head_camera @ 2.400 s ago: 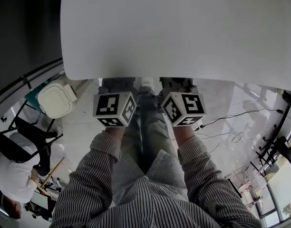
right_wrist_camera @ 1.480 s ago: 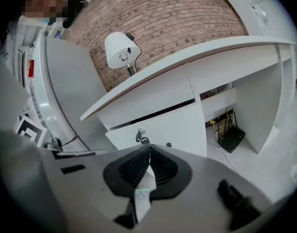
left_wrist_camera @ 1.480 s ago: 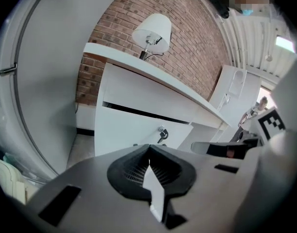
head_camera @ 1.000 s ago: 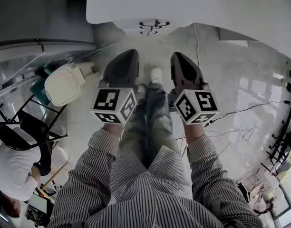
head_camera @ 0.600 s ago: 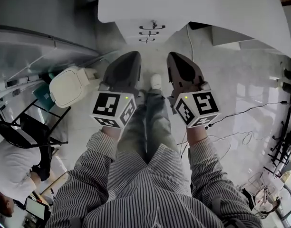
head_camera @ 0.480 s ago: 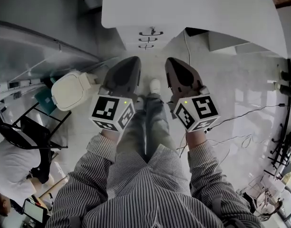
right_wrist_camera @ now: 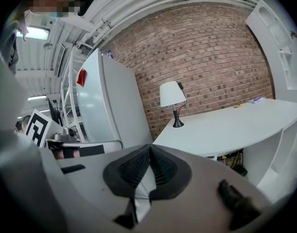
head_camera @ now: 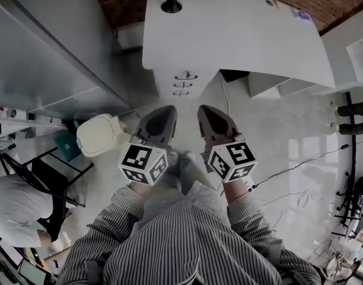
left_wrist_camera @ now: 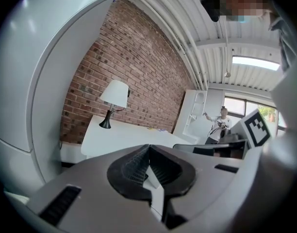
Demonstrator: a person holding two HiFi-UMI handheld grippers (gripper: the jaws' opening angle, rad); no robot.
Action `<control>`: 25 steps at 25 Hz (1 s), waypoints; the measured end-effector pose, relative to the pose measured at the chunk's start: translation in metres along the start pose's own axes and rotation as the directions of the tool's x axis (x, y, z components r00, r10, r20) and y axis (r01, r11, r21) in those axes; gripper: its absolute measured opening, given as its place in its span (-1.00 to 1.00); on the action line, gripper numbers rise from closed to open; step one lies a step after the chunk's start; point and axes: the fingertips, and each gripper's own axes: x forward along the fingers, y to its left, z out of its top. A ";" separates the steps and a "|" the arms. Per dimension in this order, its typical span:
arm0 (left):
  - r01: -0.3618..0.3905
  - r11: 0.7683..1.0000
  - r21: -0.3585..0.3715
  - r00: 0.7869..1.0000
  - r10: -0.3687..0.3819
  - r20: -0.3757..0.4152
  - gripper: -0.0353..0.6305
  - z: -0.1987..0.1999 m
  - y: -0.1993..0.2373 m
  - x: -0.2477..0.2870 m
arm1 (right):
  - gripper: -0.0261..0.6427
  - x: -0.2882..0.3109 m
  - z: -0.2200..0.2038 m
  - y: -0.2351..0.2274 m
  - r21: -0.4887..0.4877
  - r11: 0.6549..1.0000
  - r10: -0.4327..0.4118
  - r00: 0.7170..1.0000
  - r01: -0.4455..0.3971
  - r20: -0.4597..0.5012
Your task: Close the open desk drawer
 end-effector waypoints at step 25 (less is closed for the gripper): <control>0.016 1.000 0.013 1.000 -0.016 -0.013 -0.86 0.041 -0.086 0.007 | -0.87 -0.068 0.070 0.010 -0.077 0.992 0.110 0.991 -0.104 0.079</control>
